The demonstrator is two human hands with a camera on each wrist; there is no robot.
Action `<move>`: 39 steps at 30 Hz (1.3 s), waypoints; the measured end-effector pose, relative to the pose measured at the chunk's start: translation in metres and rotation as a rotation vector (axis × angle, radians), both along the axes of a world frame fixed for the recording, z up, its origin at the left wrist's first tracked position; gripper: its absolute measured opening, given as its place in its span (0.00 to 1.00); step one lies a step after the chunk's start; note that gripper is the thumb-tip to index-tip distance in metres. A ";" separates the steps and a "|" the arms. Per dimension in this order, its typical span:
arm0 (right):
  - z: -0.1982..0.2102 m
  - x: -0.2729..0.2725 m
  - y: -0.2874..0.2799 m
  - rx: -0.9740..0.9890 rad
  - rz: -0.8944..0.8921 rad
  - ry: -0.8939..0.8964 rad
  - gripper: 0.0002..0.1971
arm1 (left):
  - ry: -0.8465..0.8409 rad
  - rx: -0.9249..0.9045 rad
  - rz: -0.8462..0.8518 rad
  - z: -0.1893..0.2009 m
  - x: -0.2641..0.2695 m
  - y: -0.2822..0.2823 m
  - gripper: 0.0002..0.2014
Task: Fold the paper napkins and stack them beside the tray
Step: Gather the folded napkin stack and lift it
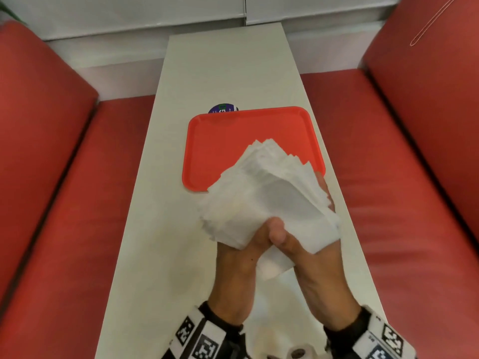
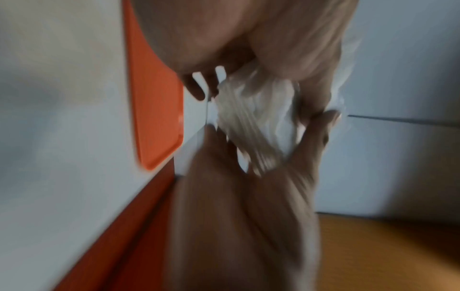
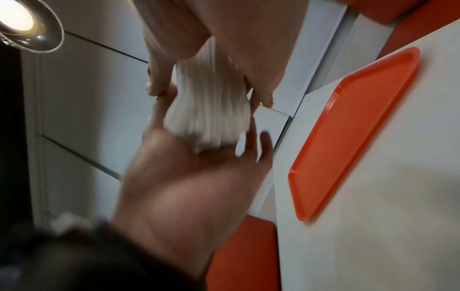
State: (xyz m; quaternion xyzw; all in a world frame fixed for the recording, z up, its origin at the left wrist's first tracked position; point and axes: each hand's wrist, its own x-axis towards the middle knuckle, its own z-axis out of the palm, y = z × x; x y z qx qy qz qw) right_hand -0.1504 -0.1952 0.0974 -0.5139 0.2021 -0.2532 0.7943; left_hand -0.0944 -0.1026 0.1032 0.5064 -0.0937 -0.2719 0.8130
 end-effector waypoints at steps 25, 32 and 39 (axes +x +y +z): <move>0.013 -0.017 -0.022 0.059 0.264 0.126 0.51 | -0.215 0.400 -0.315 0.026 0.046 0.052 0.28; 0.030 -0.008 -0.015 0.074 0.300 0.148 0.22 | -0.095 0.360 -0.361 0.014 0.035 0.044 0.32; 0.023 -0.002 -0.027 0.096 0.360 0.328 0.25 | 0.108 0.306 -0.356 -0.002 0.034 0.040 0.22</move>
